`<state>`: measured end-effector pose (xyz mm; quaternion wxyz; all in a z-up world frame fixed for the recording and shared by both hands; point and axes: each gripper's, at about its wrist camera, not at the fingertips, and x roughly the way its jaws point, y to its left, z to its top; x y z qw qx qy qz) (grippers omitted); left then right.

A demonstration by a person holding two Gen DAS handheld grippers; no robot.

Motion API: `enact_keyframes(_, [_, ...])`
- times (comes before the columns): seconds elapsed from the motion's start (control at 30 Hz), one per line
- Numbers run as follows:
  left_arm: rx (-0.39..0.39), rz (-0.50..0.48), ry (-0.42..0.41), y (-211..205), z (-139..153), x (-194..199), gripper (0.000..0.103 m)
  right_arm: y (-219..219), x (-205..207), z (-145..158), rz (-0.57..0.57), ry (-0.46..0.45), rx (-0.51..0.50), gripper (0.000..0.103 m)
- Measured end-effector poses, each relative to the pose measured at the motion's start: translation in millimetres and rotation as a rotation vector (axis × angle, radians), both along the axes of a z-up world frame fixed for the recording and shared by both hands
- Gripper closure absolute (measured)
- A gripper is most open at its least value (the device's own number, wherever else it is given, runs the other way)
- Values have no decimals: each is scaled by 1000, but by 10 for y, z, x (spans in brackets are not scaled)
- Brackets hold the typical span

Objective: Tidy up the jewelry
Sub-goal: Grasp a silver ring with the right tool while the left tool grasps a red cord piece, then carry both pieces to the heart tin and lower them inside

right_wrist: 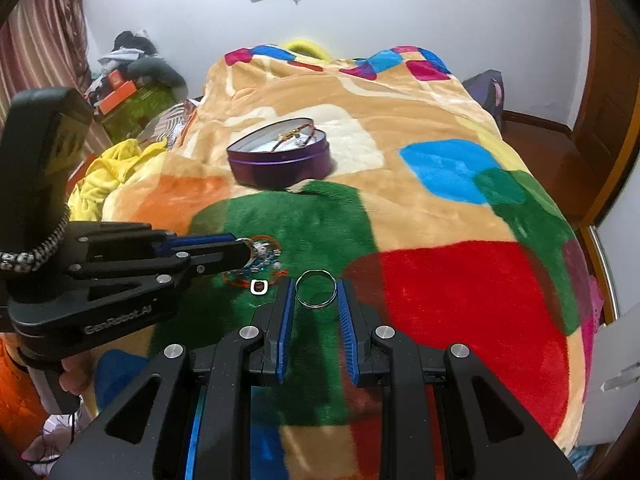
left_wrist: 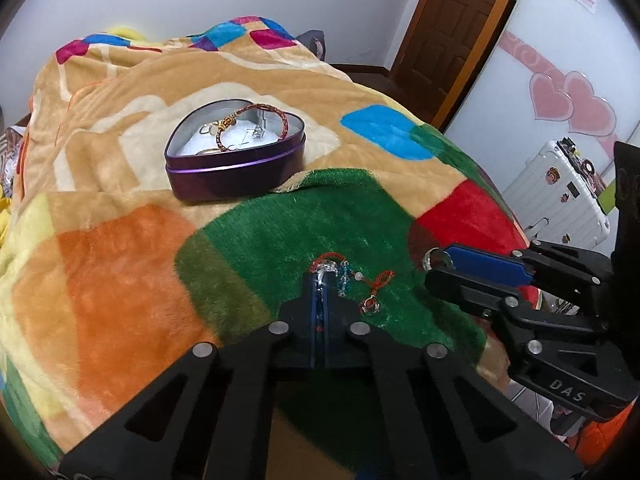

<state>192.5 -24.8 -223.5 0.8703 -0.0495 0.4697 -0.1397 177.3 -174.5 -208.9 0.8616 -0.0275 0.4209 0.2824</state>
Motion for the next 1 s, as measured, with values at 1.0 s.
enact_keyframes(1.0, [10, 105, -229, 493, 790, -61, 102, 169, 195, 446, -4, -110, 58, 83])
